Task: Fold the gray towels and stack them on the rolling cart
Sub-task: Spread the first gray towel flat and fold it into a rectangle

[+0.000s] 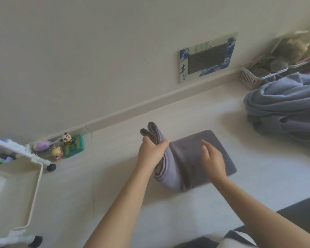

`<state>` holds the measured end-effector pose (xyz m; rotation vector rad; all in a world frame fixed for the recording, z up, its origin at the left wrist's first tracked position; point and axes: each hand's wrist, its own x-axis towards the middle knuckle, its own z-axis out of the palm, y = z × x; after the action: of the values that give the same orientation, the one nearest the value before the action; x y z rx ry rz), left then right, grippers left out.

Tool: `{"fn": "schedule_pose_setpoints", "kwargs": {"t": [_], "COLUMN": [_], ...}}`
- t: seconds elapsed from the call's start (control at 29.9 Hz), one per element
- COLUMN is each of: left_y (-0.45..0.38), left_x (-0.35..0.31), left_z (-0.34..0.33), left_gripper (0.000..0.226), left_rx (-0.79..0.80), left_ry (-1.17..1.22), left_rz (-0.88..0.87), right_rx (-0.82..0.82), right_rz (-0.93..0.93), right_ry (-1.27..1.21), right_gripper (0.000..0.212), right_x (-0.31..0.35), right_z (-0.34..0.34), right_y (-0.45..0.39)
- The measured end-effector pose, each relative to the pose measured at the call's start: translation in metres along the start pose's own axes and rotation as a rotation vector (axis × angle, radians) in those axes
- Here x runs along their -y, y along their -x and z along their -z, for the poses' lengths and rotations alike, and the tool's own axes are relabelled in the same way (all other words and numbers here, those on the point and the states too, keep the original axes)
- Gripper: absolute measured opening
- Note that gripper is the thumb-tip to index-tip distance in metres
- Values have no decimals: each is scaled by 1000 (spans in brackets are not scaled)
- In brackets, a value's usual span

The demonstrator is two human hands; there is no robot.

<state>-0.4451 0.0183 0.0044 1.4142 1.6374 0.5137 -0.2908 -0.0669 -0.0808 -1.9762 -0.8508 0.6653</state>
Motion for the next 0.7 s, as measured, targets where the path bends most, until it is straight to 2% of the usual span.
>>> {"fn": "schedule_pose_setpoints", "kwargs": {"t": [0.07,0.13,0.23,0.3,0.43,0.57,0.7], "left_y": [1,1,-1,0,2,0,-2], "left_x": [-15,-27,-40,-45,-54,-50,-40], "left_z": [-18,-38,-71,-98,-148,-184,-206], "left_gripper": [50,48,48,46,38,33,32], "left_rx": [10,24,22,20,31,31,37], "left_ry": [-18,-38,-83,-107,-133,-200,-248], "left_rz": [-21,-40,-69,-71,-73,-94,-108], "right_rx": [20,98,205,274,460,625,643], "right_rz": [-120,-225,-241,-278,-349,-359,-373], "right_ry": [70,34,-46,-190,-442,-498,-521], "right_gripper": [41,41,36,33,44,42,40], "right_x": [-14,-29,-43,-46,-49,-61,-70], "right_z": [25,39,50,59,84,98,96], "right_y": [-18,-31,-46,-54,-68,-76,-79]}}
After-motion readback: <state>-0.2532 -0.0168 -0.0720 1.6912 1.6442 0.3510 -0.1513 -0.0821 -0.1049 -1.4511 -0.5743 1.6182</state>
